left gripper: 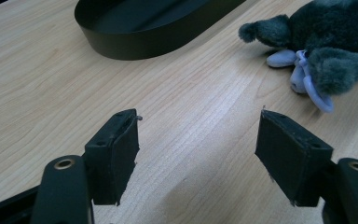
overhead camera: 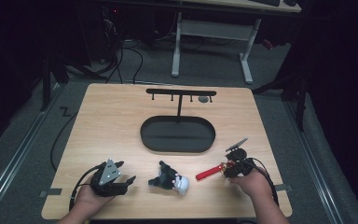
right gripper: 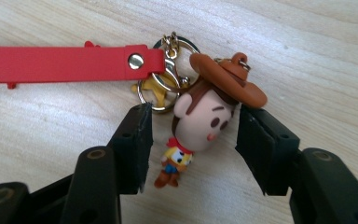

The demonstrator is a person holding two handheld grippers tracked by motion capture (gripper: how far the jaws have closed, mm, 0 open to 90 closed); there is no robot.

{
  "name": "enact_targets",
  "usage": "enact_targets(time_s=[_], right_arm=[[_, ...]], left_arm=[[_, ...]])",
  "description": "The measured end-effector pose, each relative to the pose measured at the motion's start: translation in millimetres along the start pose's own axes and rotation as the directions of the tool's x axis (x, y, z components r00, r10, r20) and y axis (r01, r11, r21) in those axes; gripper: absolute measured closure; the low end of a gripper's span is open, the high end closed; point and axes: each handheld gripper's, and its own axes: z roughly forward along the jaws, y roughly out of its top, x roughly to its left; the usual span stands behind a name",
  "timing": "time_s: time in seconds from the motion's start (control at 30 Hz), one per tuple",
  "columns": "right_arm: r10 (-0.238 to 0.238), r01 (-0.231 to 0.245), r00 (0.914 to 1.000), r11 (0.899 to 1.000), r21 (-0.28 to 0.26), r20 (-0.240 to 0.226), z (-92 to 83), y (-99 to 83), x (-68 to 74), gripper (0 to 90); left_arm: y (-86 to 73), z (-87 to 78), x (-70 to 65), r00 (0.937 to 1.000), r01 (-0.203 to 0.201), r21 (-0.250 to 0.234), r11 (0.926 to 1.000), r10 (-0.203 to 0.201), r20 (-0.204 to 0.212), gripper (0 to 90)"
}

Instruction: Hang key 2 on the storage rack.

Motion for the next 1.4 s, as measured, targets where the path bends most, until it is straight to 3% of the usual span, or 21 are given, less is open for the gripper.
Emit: enact_targets(time_s=[0.33, 0.77, 0.97, 1.1, 1.4], right_arm=[[0.017, -0.017, 0.9997, 0.999, 0.04, -0.016, 5.3, 9.0, -2.0, 53.9], [-0.05, 0.056, 0.9968, 0.994, 0.095, -0.063, 5.6, 12.3, -7.6, 60.3], [-0.078, 0.084, 0.9954, 0.992, 0.098, -0.055, 2.8, 11.7, -8.5, 63.6], [-0.061, 0.066, 0.9966, 0.992, 0.104, -0.055, 2.7, 10.4, -9.7, 63.6], [-0.069, 0.073, 0.9968, 0.992, 0.107, -0.04, 5.1, 13.0, -6.9, 61.3]], left_arm=[[-1.9, -5.6, 0.0, 1.0, 0.0, -0.007, 1.0, 0.0, -0.001, 30.0], [-3.8, -5.7, 1.2, 0.9998, 0.008, 0.008, 0.9999, -0.007, -0.016, 30.1], [-5.1, -6.7, 1.8, 0.9998, 0.014, 0.01, 0.9999, -0.013, -0.016, 30.2], [-5.4, -6.6, 1.8, 0.9998, 0.013, 0.011, 0.9999, -0.013, -0.013, 30.1], [-5.0, -6.4, 1.3, 1.0, 0.007, 0.01, 0.9999, -0.006, -0.006, 30.2]])
